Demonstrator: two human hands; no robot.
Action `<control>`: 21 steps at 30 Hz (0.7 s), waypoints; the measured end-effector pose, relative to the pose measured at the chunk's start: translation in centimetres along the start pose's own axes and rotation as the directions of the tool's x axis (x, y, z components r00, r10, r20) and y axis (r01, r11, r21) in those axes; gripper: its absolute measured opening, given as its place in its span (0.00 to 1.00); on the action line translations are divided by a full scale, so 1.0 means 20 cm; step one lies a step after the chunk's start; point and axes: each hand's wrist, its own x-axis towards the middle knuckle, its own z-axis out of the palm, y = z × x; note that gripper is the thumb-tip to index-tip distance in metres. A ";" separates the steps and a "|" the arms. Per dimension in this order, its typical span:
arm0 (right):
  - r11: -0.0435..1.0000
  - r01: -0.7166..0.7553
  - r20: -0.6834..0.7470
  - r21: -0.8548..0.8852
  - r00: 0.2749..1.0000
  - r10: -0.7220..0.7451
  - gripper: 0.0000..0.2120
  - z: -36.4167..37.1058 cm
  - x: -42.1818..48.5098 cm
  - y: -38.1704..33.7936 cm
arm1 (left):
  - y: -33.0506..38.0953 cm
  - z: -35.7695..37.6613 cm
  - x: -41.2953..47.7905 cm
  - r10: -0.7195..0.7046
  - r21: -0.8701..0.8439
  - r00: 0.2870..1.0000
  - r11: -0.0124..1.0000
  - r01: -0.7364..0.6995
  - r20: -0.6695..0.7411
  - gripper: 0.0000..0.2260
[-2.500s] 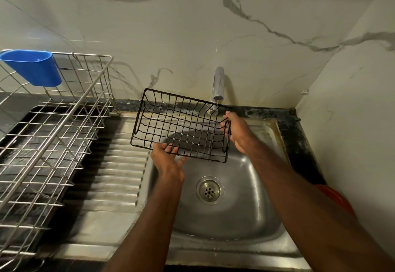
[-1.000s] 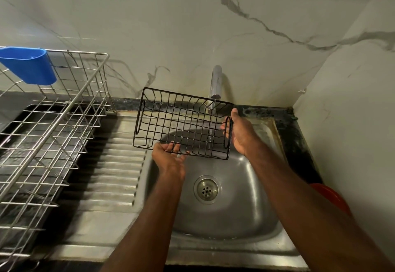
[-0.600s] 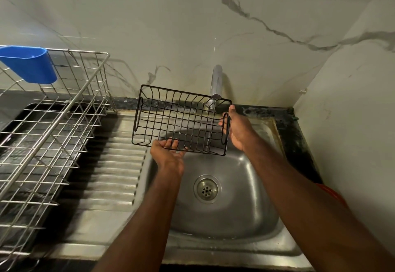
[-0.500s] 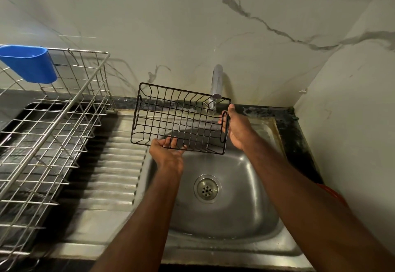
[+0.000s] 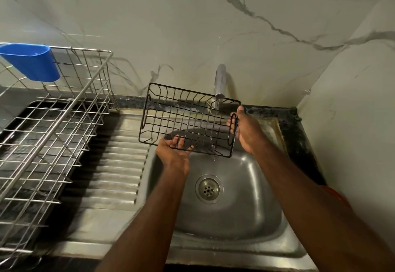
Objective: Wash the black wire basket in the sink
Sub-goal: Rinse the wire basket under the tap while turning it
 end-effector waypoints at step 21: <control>0.992 0.017 -0.088 -0.123 0.996 -0.028 0.21 -0.15 -0.12 0.07 | -0.07 -0.05 -0.07 -0.111 0.025 0.994 0.993 0.111 -0.022 0.10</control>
